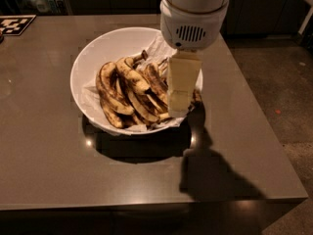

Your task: Pick banana from white bowl

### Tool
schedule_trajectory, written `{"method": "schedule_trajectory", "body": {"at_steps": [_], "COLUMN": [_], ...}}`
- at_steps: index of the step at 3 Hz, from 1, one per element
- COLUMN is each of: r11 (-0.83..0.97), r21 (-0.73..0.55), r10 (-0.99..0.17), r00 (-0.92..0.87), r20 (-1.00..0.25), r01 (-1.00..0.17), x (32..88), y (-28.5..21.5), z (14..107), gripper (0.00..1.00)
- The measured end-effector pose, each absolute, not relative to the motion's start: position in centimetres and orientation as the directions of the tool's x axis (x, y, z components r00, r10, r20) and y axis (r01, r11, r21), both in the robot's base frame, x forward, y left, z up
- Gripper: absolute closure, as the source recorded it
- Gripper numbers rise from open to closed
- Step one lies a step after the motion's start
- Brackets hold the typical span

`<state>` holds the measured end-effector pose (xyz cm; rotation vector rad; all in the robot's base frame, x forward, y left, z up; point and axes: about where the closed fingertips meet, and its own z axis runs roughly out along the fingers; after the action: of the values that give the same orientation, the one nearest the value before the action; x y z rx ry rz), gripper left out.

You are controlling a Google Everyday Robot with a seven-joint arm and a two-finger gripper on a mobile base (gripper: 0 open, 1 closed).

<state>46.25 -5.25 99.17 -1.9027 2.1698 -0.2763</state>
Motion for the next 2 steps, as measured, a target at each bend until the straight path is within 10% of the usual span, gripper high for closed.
{"method": "schedule_trajectory", "body": {"at_steps": [2], "r11": [0.111], "r21": [-0.316], "r10": [-0.992], "r00": [-0.088], "r20": [-0.086], "r01": [-0.942], "x": [46.7], "y": [-3.1], "z": [99.8], "gripper": [0.0]}}
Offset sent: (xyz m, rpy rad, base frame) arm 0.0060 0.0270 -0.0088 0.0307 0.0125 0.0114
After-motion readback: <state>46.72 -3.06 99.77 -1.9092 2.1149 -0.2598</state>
